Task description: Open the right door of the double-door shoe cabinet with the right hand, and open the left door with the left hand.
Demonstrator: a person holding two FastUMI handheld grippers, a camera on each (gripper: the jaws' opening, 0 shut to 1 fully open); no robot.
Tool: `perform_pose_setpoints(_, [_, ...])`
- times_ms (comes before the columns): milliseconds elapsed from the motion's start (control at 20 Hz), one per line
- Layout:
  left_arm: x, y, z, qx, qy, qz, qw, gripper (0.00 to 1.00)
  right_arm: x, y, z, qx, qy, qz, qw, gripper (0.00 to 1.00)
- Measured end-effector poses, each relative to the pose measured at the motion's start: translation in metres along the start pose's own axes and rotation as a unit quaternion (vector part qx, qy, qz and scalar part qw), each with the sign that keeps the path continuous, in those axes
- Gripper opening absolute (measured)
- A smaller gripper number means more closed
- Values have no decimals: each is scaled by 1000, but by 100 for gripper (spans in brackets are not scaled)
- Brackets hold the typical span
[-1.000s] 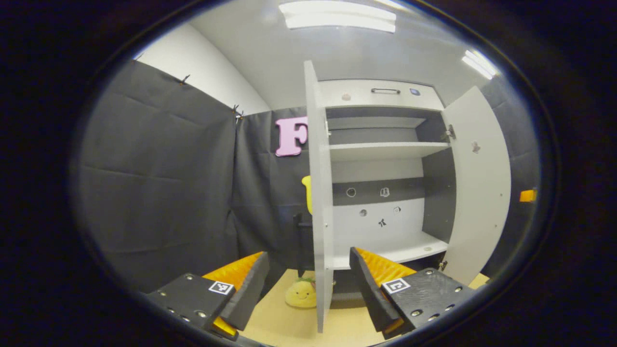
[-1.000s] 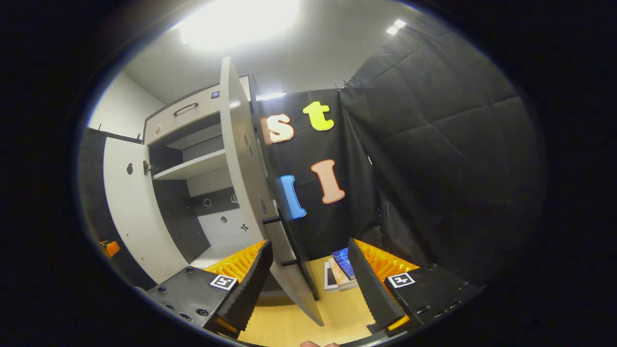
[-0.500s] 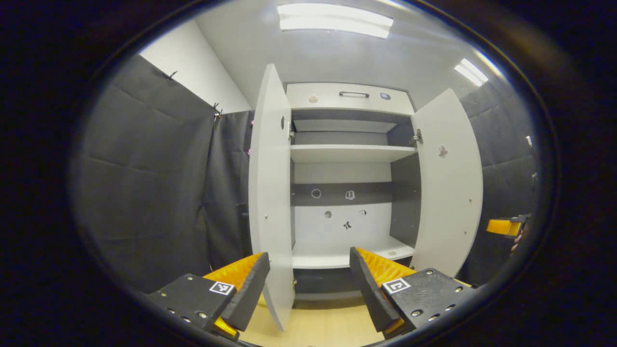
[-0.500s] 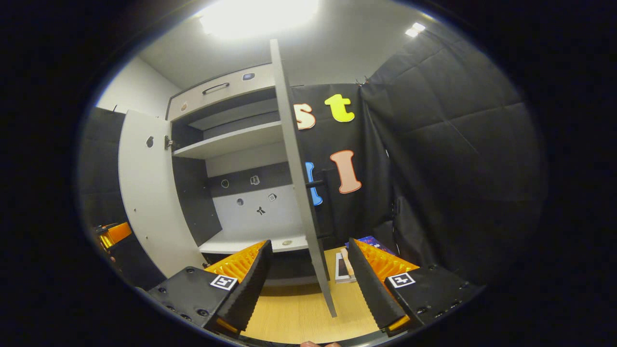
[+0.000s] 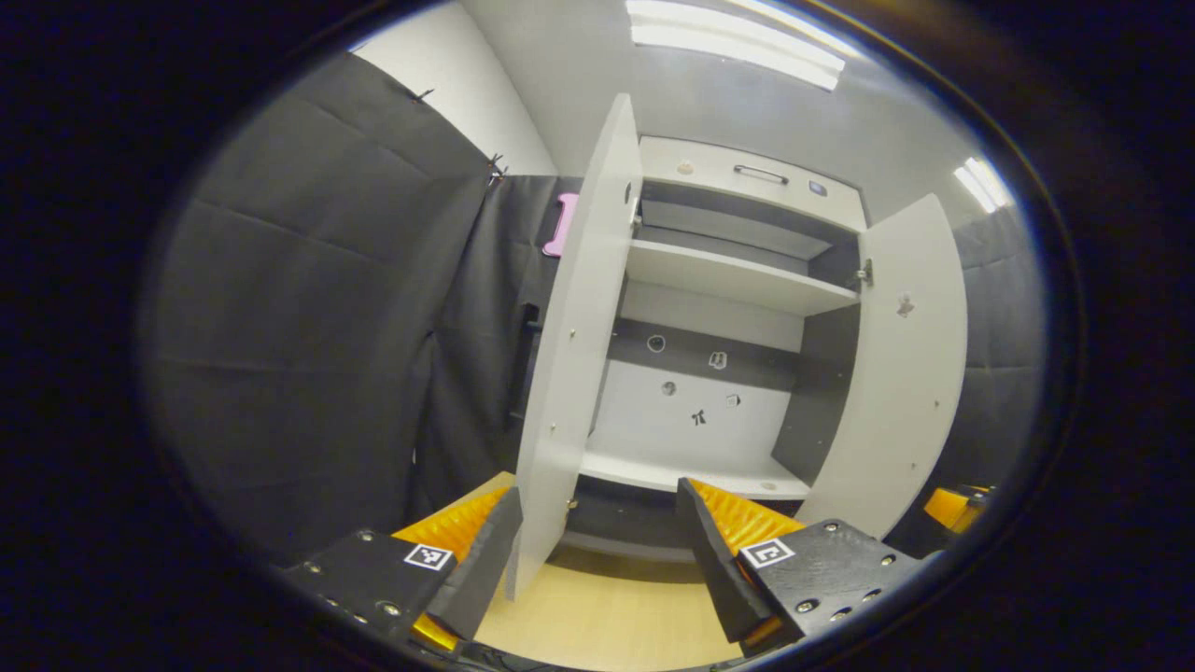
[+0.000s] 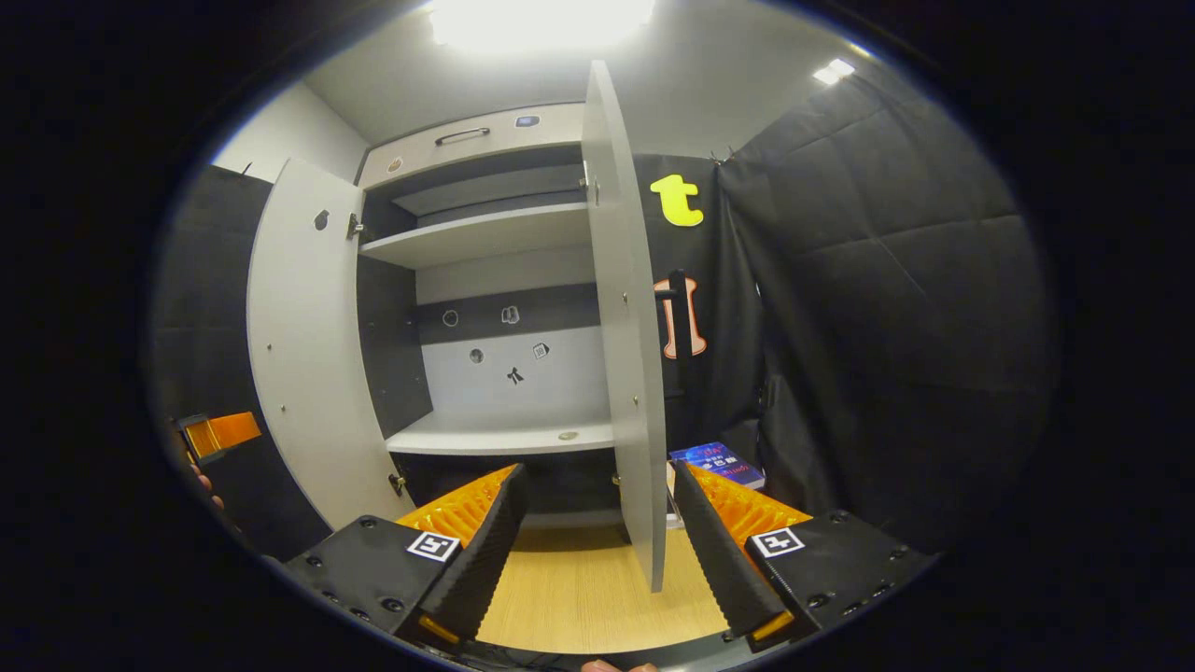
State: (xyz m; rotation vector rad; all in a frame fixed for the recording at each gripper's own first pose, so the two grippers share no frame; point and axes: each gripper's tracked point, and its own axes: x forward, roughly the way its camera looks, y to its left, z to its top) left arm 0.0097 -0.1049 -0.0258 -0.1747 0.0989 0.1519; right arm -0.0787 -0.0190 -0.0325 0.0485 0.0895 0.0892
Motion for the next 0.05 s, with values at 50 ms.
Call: perform_pose_setpoints(50, [-4,-1,-5,1,2,-4,1000,95,-4,2,-2,3,-1,-2,1000,98])
